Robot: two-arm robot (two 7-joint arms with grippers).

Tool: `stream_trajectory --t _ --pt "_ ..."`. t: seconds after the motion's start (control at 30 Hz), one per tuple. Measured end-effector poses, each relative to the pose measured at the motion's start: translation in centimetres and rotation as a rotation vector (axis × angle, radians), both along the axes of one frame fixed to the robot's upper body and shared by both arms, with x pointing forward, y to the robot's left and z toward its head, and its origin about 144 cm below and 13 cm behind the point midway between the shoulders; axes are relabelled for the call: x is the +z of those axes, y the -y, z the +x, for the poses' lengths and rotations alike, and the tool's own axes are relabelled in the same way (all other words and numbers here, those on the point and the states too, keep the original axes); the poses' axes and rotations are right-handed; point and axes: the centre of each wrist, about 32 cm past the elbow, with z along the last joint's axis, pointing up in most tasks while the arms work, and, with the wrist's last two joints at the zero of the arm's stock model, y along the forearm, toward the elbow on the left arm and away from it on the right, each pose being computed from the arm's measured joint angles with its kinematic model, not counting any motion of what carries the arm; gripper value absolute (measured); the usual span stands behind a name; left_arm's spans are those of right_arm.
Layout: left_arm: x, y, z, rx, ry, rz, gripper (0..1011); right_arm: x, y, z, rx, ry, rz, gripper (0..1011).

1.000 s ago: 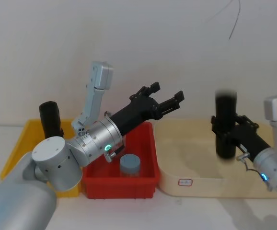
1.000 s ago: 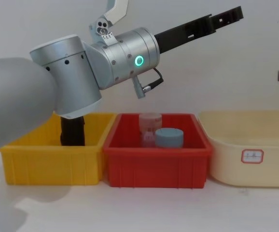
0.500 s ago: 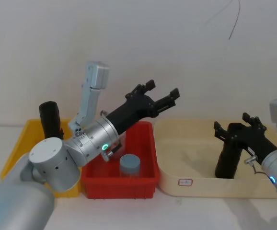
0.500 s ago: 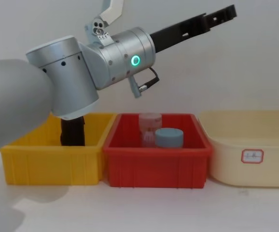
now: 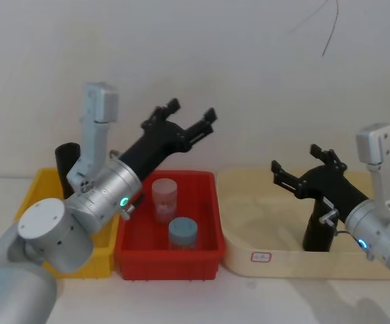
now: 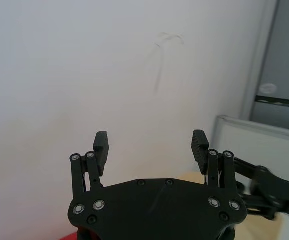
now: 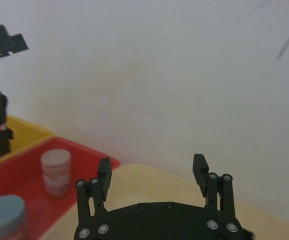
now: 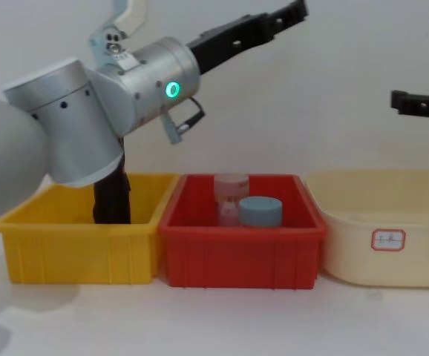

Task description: Pick up the garbage bag with the one hand and transfer it to the other hand.

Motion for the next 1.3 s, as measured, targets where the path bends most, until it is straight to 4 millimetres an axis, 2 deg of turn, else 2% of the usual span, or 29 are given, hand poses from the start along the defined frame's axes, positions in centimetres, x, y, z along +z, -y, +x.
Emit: stream_trajectory --t 0.3,0.67,1.3 --pt "-0.2 -2.4 -0.2 0.134 0.036 -0.021 1001 0.7 -1.7 0.2 0.083 0.021 0.011 1000" --pt "-0.4 -5.5 -0.4 0.289 0.078 -0.021 1002 0.5 -3.4 -0.1 0.166 0.001 0.025 1000" --pt "-0.4 -7.3 -0.4 0.384 0.096 -0.001 1001 -1.0 -6.5 -1.3 0.314 -0.099 0.012 1000"
